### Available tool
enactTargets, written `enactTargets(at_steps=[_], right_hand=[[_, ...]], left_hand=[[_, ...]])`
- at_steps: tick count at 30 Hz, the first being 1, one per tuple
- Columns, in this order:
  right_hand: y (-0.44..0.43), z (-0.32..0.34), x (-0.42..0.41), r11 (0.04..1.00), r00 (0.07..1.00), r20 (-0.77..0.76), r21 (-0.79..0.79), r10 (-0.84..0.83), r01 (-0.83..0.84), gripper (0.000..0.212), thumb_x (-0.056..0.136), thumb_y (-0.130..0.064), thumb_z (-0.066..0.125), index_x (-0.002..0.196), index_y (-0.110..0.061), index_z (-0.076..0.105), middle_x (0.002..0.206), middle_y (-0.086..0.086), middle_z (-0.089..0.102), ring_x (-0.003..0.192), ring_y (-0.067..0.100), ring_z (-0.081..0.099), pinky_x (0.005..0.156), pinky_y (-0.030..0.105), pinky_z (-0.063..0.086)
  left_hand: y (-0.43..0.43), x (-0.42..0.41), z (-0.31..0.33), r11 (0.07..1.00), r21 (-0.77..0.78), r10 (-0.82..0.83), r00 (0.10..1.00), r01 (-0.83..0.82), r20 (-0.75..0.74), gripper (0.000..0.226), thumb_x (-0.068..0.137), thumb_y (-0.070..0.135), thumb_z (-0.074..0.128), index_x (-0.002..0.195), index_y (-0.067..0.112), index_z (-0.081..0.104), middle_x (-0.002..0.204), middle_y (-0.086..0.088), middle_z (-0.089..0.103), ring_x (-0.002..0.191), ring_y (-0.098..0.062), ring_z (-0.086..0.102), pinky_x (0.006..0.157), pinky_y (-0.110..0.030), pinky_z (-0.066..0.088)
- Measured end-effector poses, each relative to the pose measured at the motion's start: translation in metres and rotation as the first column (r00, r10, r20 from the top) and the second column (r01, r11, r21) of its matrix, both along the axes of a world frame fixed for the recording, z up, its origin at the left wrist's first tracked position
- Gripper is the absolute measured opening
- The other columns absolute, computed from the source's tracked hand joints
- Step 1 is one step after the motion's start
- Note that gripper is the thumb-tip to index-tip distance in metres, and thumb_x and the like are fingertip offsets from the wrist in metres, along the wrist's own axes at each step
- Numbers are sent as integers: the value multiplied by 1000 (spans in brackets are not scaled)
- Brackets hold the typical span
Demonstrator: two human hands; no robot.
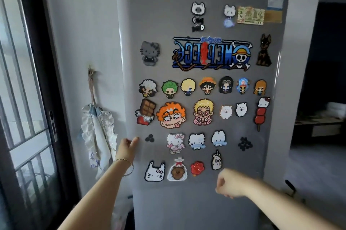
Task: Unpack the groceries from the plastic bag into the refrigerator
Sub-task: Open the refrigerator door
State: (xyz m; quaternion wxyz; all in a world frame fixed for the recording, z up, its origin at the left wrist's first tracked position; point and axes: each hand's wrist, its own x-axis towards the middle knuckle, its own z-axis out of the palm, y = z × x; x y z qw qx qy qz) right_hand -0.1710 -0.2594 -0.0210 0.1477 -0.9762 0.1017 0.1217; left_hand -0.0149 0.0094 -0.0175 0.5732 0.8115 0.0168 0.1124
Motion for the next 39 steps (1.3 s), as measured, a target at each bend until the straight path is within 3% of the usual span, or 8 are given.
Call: enactTargets(at_steps=[7,13,18,22,25,29,35,39], right_hand=[[-2,10,-48,1000,1000,5,-5,4,-4,13,86,-26,52,83,-18,62,78,1,64,54,9,52,55,20,39],[-39,21,-103,1000,999,27,-6,30,-30,20,89,-26,54,92,-10,66,81,4,66,57,12,54,53,20,39],[-99,13,-164,995,995,22,-9,97,-97,12,90,-23,54,82,-15,54,78,3,64,53,9,53,58,22,41],[-156,6,-220,977,984,16,-126,177,-174,11,89,-22,53,87,-15,61,61,-4,57,50,6,50,52,16,38],[-200,3,-264,970,981,-6,-148,196,-195,19,88,-22,52,88,-7,63,75,3,67,60,12,58,58,20,43],[-255,2,-316,968,984,-40,-179,173,-177,31,89,-30,54,104,-6,67,102,11,71,77,20,60,69,27,44],[-327,5,-376,987,993,-23,-115,112,-114,25,89,-29,53,91,-7,65,81,7,63,70,20,54,64,26,41],[-366,7,-409,997,998,15,-56,53,-53,25,87,-28,54,77,-9,66,71,8,61,62,20,52,63,28,42]], left_hand=[[20,-83,3,978,145,-150,989,148,3,30,90,32,57,90,6,42,79,-2,50,64,-13,42,53,-21,33],[-1,-188,-5,918,365,-194,979,157,68,36,84,34,64,90,1,52,100,-4,58,89,-24,57,80,-34,48],[-59,-293,-15,949,307,-147,957,65,251,32,82,29,67,89,1,54,116,-2,49,108,-17,47,96,-32,41],[-123,-370,-19,966,259,-77,949,-4,304,31,78,25,72,72,11,45,98,-3,60,95,-23,57,89,-39,49],[-183,-426,-19,961,269,-53,915,-61,399,33,75,22,74,65,18,44,91,4,50,90,-18,50,90,-34,45],[-263,-480,-17,898,429,-95,904,-103,417,34,71,32,77,62,26,46,111,-2,46,103,-15,46,92,-27,41],[-380,-513,-12,743,652,-150,912,-150,382,44,65,56,71,81,16,59,126,-10,39,116,-30,41,97,-34,39],[-447,-524,-10,652,741,-202,905,-161,374,52,41,62,79,65,21,58,109,-19,57,91,-37,61,72,-39,54]])
